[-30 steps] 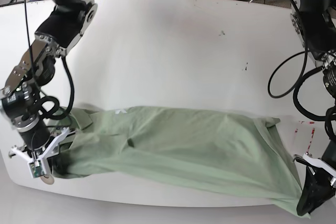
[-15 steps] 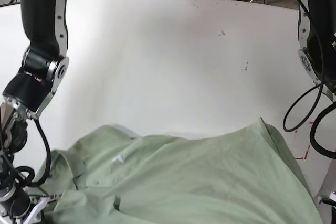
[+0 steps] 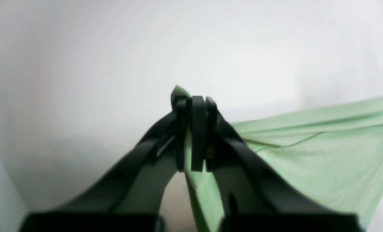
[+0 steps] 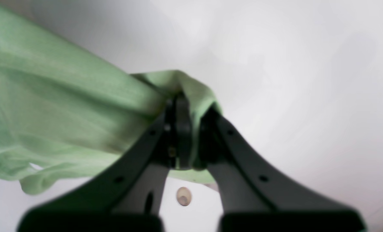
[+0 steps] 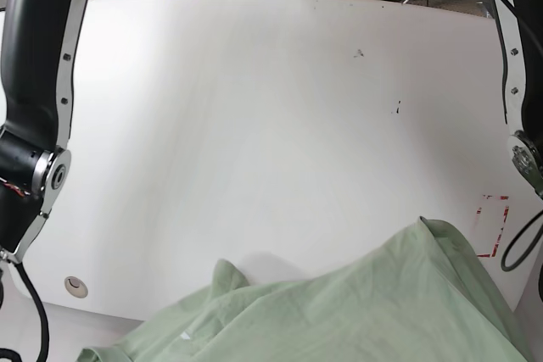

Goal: Layout the t-shirt on the table in an organized manner, then fold the t-shirt properly
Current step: 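Lift the polo with both grippers and fling it across the table, then lay the polo down and open the left gripper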

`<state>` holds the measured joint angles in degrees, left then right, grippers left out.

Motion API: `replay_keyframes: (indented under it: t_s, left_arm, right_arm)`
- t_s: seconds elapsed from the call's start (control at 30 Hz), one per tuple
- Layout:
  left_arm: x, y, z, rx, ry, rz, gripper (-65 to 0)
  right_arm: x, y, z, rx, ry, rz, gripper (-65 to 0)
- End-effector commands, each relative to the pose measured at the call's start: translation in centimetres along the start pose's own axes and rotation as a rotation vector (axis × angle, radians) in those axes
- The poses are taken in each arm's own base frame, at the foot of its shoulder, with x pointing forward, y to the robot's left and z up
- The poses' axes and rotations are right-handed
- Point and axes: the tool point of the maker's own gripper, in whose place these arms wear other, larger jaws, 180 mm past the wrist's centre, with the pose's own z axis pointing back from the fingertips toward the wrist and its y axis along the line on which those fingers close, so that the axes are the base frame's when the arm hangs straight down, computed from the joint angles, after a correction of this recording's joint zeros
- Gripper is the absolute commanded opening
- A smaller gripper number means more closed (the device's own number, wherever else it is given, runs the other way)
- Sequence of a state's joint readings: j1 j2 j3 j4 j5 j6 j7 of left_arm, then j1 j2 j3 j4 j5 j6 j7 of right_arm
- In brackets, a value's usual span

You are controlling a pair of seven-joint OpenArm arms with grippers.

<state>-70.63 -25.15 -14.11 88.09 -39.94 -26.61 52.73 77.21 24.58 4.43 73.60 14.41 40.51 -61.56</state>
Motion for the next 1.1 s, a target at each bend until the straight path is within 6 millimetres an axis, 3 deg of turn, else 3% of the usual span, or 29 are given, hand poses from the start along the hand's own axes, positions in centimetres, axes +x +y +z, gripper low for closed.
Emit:
replay_keyframes:
  t_s: [0.0, 0.57, 0.73, 0.83, 1.07]
  left_arm:
    - [4.2, 0.9, 0.1, 0.012, -0.102, -0.010, -65.0]
    - [5.0, 1.9, -1.0, 0.011, -0.098, 0.029, -65.0]
    - [4.5, 1.6, -1.2, 0.003, -0.084, 0.029, -65.0]
    - [2.6, 1.6, -1.3, 0.002, -0.048, 0.042, -65.0]
    - [-2.7, 0.4, -0.7, -0.008, 0.048, 0.048, -65.0]
  right_arm:
    - [3.3, -2.7, 1.9, -0.061, -0.073, 0.021, -65.0]
    - [5.0, -3.3, 2.6, -0.078, -0.094, 0.046, -65.0]
    - [3.9, -3.5, 2.8, -0.085, -0.032, 0.043, -65.0]
    - [3.1, -3.5, 3.0, -0.091, 0.010, 0.046, -65.0]
    - [-2.4, -2.6, 3.6, -0.106, 0.129, 0.013, -65.0]
